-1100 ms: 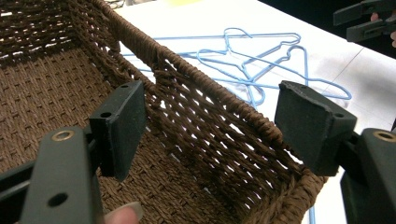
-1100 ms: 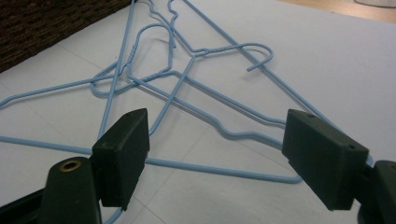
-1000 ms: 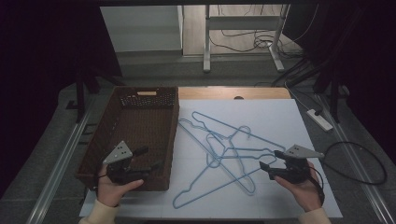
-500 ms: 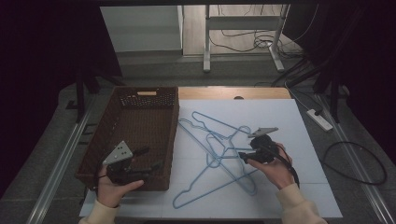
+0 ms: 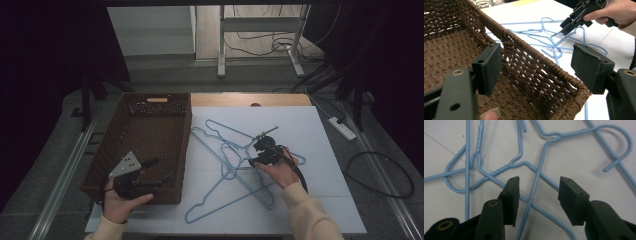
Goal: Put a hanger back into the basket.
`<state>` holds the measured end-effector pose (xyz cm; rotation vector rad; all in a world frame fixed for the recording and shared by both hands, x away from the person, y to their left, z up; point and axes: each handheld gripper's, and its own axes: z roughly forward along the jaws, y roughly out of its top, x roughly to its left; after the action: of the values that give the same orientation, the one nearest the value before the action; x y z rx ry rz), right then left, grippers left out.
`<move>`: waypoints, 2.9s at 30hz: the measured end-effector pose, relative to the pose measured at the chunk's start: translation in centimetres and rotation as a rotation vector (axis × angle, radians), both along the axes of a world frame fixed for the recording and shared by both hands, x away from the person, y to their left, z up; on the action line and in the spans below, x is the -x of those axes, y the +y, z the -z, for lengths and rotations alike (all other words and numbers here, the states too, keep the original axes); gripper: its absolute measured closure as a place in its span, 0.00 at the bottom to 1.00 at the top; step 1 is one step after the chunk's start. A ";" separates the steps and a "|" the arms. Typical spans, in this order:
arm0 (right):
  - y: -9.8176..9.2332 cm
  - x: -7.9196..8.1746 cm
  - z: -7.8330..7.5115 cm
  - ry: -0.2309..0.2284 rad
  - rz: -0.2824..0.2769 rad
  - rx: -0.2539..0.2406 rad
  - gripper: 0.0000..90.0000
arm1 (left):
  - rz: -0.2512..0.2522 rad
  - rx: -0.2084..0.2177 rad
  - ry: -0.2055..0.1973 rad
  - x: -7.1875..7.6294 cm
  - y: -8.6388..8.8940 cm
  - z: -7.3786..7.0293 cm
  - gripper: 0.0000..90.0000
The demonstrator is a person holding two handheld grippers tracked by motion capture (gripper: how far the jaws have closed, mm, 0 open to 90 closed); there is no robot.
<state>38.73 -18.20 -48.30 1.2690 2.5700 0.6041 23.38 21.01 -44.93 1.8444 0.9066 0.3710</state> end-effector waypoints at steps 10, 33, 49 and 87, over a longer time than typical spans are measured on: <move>1.0 -0.6 1.0 0.060 0.044 0.029 0.75 | 0.000 -0.003 0.000 0.0 -0.1 0.0 0.29; 0.3 0.1 0.6 -0.081 0.149 -0.023 0.97 | 0.010 -0.004 0.003 0.0 -0.3 0.1 0.29; -0.7 2.2 -1.6 -0.177 0.103 -0.241 0.98 | 0.012 0.001 -0.001 0.1 -0.2 0.0 0.29; -8.1 6.5 -7.3 -0.218 -0.041 -0.595 0.98 | 0.047 -0.049 -0.035 0.1 -3.5 -2.6 0.29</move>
<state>32.25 -26.31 -40.96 1.2106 2.3132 1.5047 23.26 17.54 -42.29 1.8953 0.8356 0.3981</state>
